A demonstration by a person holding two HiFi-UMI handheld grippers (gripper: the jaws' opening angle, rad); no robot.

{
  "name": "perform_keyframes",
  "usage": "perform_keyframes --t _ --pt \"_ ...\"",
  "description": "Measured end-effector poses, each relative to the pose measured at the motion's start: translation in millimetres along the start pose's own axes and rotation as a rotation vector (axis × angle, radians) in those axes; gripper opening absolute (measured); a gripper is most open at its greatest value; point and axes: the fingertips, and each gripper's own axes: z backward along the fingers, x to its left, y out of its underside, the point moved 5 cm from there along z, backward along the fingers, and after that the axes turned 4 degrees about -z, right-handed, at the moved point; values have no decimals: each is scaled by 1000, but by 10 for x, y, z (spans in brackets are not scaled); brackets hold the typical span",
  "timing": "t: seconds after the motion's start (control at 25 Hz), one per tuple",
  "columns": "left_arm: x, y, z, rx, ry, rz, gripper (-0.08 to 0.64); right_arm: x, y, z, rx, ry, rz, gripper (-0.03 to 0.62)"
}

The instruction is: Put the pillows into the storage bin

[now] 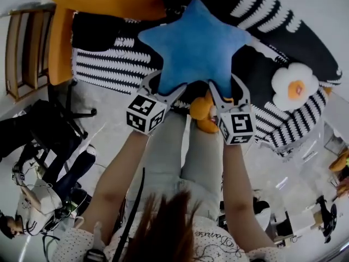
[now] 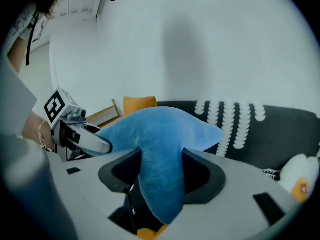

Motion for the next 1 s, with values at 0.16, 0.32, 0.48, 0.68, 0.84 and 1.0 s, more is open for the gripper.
perform_keyframes --t 0.16,0.32,0.48,0.68,0.84,1.0 --pt "-355 -836 313 -114 49 -107 281 -9 -769 589 -161 36 30 252" --pt "-674 -1660 684 -231 74 -240 281 74 -1550 1127 -314 105 98 250" --pt "-951 -2277 1009 -302 90 -327 281 184 -2132 1575 -428 179 151 249" --pt "-1316 -2656 1319 -357 115 -400 282 292 -2464 2063 -512 214 172 249" --pt "-1548 -2833 1393 -385 182 -483 282 352 -2496 2377 -582 304 146 249" --pt "-1861 -2911 1351 -398 273 -542 282 343 -2413 2740 -623 405 126 247"
